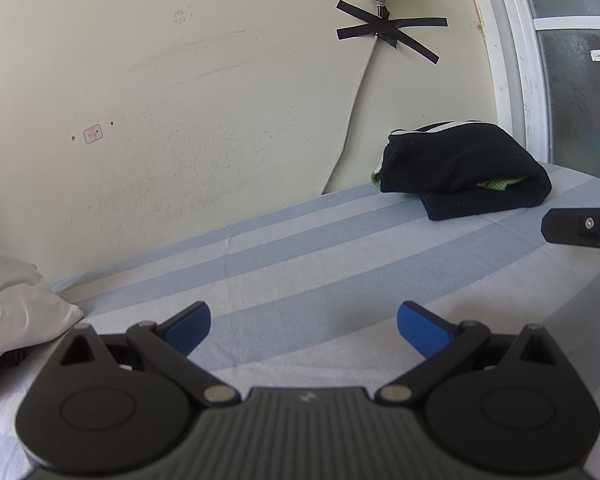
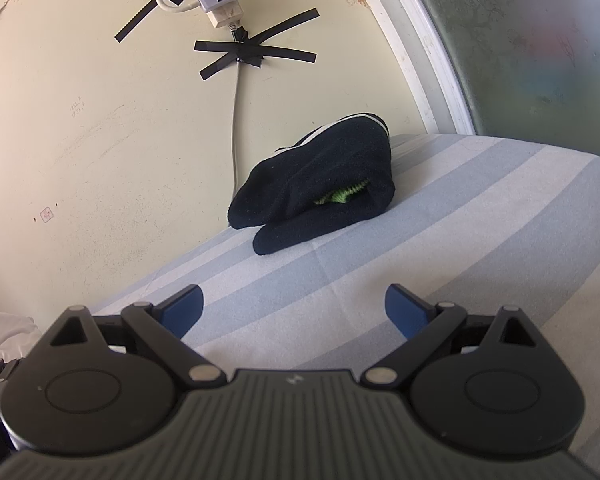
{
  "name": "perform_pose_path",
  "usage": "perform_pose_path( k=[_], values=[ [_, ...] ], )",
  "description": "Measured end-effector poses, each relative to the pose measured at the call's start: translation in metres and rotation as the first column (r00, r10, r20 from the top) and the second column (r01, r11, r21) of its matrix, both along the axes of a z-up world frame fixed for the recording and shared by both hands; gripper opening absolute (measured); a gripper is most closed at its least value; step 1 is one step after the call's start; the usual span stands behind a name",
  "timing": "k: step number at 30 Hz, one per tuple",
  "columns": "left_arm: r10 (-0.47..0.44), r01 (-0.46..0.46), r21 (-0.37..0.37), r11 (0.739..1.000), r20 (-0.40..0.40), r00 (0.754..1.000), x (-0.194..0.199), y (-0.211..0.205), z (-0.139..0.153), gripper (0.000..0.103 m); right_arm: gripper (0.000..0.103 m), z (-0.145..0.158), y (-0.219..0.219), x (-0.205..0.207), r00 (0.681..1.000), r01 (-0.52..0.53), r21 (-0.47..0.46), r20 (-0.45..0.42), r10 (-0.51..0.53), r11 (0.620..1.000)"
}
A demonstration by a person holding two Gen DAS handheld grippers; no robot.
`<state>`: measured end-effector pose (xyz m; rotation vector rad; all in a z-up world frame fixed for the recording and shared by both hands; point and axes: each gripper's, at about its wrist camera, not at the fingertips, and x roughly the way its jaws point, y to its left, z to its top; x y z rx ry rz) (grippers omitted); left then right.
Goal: Fold small clothes
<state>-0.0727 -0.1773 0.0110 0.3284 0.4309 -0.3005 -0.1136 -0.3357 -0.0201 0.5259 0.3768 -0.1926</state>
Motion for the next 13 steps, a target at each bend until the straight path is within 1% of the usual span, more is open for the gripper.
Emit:
perform_pose_path(
  k=[6, 13],
  values=[
    [-0.007, 0.007, 0.001, 1.0, 0.001, 1.0, -0.0005, -0.0003, 0.0001, 0.103, 0.099, -0.0002, -0.0004, -0.0001, 1.0, 0.0, 0.0, 0.0, 0.0, 1.0],
    [-0.045, 0.045, -0.006, 0.999, 0.001, 0.999, -0.0021, -0.0002, 0.0006, 0.103, 0.099, 0.001, 0.0002, 0.0011, 1.0, -0.004, -0.001, -0.002, 0.004, 1.0]
  ],
)
